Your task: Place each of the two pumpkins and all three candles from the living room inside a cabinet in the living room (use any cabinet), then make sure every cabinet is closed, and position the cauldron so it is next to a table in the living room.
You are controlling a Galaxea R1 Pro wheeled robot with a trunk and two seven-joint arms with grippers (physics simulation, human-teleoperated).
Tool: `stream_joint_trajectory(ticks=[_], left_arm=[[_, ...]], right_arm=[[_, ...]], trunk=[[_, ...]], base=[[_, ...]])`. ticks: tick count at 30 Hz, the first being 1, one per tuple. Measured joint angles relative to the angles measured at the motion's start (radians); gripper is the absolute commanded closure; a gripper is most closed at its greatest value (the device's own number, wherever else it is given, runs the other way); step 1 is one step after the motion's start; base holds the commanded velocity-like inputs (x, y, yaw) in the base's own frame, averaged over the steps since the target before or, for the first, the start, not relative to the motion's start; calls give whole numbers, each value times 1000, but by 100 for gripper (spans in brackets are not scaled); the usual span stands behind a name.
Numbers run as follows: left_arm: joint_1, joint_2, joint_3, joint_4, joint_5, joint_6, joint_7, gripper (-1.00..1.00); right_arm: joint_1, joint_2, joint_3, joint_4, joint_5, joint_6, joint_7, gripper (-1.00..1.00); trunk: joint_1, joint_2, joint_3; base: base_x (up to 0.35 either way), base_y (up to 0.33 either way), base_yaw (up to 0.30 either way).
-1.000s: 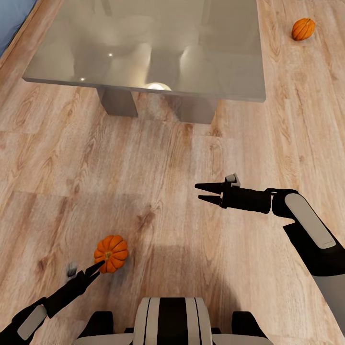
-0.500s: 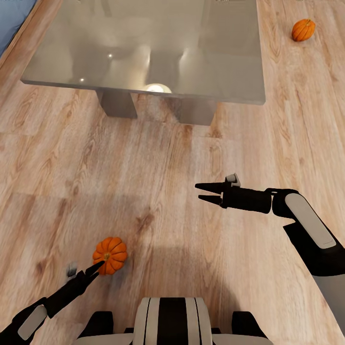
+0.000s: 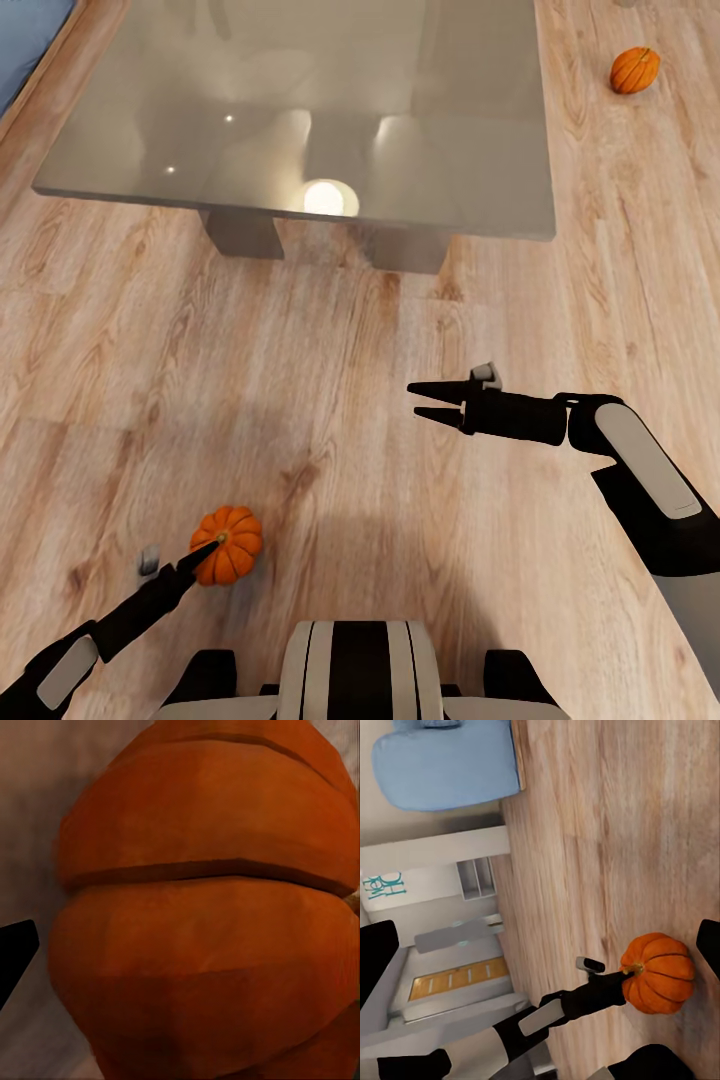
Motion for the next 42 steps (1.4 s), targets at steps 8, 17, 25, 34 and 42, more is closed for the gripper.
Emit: stream_joint_trajectory(ticks=[8, 17, 25, 34, 42], left_arm=[[0, 1, 1, 0, 2, 0, -4, 100], [0, 1, 2, 0, 4, 0, -3, 100], [0, 2, 0, 0, 4, 0, -22, 100], [0, 2, 1, 0, 2, -2, -23, 100], [1, 4, -8, 1, -2, -1, 9, 100]], right_arm=[[0, 0, 0, 0, 0, 0, 0, -100], [0, 0, 0, 1, -1, 0, 0, -100], [0, 0, 0, 1, -1, 0, 0, -100], [0, 2, 0, 1, -1, 0, 0, -100], [0, -1, 0, 2, -1, 0, -1, -100]], trunk=[[0, 0, 0], [0, 0, 0], [0, 0, 0], [0, 0, 0], [-2, 1, 19]], base=[[14, -10, 0], [0, 0, 0], [0, 0, 0], [0, 0, 0], [0, 0, 0]])
